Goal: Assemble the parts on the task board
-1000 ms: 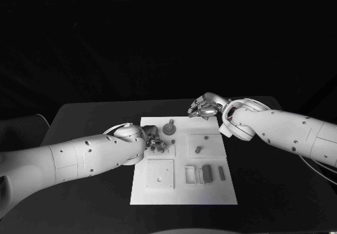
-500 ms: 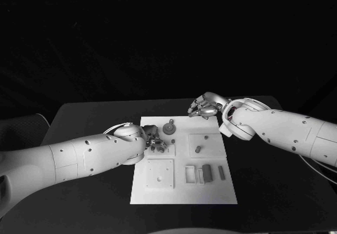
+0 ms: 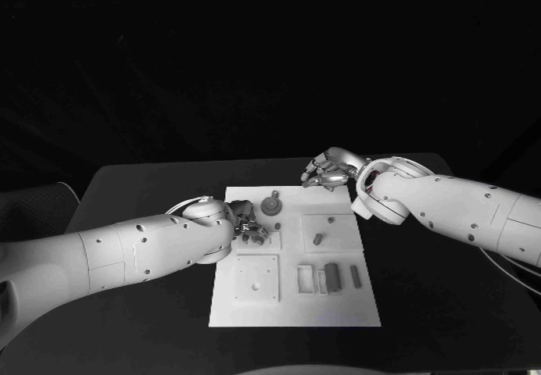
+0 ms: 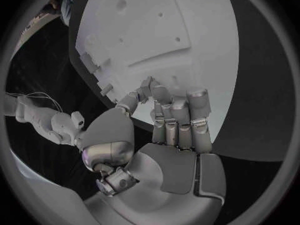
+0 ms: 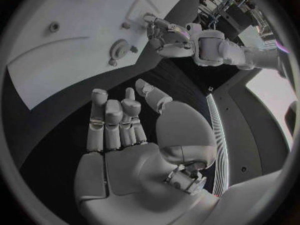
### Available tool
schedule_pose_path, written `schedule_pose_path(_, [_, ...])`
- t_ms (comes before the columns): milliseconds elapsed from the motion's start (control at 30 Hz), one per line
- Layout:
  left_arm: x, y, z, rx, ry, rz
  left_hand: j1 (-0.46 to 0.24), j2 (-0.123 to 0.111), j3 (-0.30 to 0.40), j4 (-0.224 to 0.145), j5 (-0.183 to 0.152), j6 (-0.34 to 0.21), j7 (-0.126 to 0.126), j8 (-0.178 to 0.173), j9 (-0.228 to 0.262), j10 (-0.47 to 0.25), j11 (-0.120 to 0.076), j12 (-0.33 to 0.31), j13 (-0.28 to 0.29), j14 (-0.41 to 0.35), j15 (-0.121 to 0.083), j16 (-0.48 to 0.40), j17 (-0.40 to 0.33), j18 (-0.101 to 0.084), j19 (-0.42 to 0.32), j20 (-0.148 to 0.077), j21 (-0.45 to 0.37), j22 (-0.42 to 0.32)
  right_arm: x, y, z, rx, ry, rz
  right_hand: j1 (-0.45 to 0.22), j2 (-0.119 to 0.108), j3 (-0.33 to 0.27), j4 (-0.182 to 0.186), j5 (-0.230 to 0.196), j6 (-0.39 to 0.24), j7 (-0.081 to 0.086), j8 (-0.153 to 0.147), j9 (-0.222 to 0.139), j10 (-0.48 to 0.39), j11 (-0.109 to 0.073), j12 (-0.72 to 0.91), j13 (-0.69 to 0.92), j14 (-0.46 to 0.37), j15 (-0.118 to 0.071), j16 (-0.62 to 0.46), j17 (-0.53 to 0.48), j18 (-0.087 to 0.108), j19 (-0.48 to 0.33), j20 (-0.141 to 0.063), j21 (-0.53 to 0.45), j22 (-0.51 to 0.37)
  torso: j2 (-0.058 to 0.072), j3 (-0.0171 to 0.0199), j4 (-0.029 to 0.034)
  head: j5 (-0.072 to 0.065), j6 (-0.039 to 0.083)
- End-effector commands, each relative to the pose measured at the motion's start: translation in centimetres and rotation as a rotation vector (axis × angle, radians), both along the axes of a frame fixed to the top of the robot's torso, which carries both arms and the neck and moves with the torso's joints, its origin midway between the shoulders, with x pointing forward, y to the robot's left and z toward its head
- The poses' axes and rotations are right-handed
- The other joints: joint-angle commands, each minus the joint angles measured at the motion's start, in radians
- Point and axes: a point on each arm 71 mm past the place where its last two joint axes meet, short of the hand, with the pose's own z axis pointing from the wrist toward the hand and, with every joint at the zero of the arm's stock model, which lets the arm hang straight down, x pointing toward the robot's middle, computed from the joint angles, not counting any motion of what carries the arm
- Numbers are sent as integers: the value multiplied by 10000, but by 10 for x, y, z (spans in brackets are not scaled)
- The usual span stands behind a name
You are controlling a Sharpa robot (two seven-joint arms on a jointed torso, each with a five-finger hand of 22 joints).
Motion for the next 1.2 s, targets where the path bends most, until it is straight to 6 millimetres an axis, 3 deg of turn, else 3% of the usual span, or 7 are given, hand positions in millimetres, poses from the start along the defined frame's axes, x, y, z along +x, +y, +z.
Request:
schedule_pose_path(33, [-1,-2,-1,-30,115,-106,43,-120,30,3,-45,27,22,52,-17,17,7,65,-16,15,-18,50,-10,581,58,-22,19,172,0,1,0,9,22,131,-79,-37,-9,17,46,6,89,-33,10,-71,16,-41,10,-1,-77,-12,-15,154,-5,18,-54,104,2,-1,-2,-1,0])
schedule_pose_path(133, [-1,-2,0,-37,97,-89,-4,-183,11,45,-79,21,25,55,-19,14,10,66,-19,13,-16,51,-14,576,59,-19,19,172,0,1,0,8,23,129,-82,-37,-10,18,46,6,90,-34,12,-71,17,-41,10,-1,-76,-12,-16,154,-4,18,-54,104,2,1,-1,-3,1])
schedule_pose_path(167, [-1,-2,0,-40,92,-84,-66,-262,-13,103,-213,12,26,58,-22,7,11,66,-22,9,-14,51,-19,576,55,-21,13,170,0,1,0,7,25,128,-82,-37,-10,18,46,6,90,-34,12,-71,17,-41,10,-1,-76,-12,-16,154,-4,18,-54,104,1,-1,0,-7,5])
schedule_pose_path(200, [-1,-2,0,-44,89,-84,-105,-320,-27,153,-610,1,25,64,-24,-2,10,67,-26,1,-15,50,-25,582,49,-29,5,167,0,1,0,4,27,122,-83,-38,-11,18,46,6,90,-34,12,-71,17,-40,10,-1,-76,-12,-16,154,-4,18,-54,104,2,-4,0,-6,9])
schedule_pose_path(433, [-1,-2,-1,-61,153,-131,-377,-643,-24,481,-1241,-41,26,81,-46,-36,10,74,-46,-29,-20,54,-48,595,18,-41,-33,165,0,1,0,3,29,120,-86,-41,-12,17,46,4,90,-37,14,-72,17,-40,11,-1,-76,-12,-16,154,-4,18,-54,104,0,-8,3,-11,10])
schedule_pose_path(833, [-2,-3,-2,-65,311,-152,-426,-900,-20,555,-1358,-101,46,77,-55,-93,27,74,-51,-75,-9,53,-56,601,-19,-42,-50,171,0,2,0,9,25,134,-87,-44,-12,15,46,-3,93,-44,18,-73,19,-40,11,-1,-75,-11,-17,154,-4,17,-54,104,1,1,-1,-20,12])
schedule_pose_path(1200, [-2,-3,-2,1,396,-184,-109,-766,2,283,-1381,-149,57,105,-48,-135,37,103,-47,-113,1,76,-62,607,-44,-42,-41,182,-1,2,0,10,26,134,-90,-45,-12,16,46,-9,96,-51,21,-74,22,-40,12,-1,-73,-11,-18,154,-4,17,-54,104,2,-3,-2,-24,-1])
